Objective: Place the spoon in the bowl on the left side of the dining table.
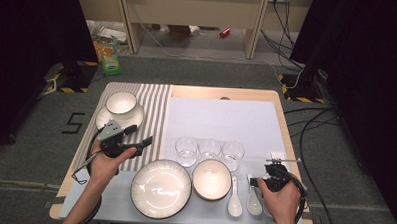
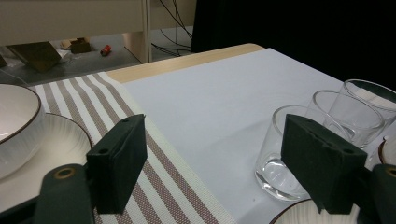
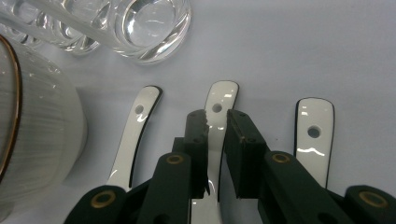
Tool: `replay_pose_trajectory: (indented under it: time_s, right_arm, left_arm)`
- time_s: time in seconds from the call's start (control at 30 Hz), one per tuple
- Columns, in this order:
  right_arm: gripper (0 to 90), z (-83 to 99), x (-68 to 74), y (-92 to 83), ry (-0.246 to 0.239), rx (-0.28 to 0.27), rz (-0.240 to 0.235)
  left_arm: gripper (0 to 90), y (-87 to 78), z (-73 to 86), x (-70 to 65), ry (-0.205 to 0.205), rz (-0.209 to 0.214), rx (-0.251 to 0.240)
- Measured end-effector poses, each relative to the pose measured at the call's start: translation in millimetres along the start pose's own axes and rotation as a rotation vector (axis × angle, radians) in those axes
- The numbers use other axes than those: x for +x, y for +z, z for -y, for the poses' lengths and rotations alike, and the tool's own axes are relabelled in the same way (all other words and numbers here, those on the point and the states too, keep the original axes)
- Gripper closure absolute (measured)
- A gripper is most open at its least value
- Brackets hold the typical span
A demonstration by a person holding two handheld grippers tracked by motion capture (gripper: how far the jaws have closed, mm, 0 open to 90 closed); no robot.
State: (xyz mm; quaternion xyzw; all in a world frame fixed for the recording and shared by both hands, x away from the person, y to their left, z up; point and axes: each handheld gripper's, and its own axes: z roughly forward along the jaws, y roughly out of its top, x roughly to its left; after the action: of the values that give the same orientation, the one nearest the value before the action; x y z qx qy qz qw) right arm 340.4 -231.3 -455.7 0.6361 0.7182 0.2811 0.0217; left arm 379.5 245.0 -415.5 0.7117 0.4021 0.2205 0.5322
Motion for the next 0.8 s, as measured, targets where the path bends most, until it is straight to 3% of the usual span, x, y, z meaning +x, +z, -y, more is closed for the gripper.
replay_pose_trajectory:
  time_s: [0.27,0.43,0.8]
  right_arm:
    - [79.1,0.2,2.2,0.2,0.005,0.002,0.014]
    - [78.2,0.5,5.4,2.4,0.003,0.013,-0.001]
    - [79.3,1.4,12.7,12.6,-0.01,0.071,0.006]
  left_arm:
    - [21.9,-0.2,-0.4,-0.2,-0.003,0.002,-0.003]
    - [21.9,-0.2,-0.3,-0.3,-0.003,0.003,-0.003]
    - [21.9,-0.8,-0.4,0.6,-0.006,0.003,-0.003]
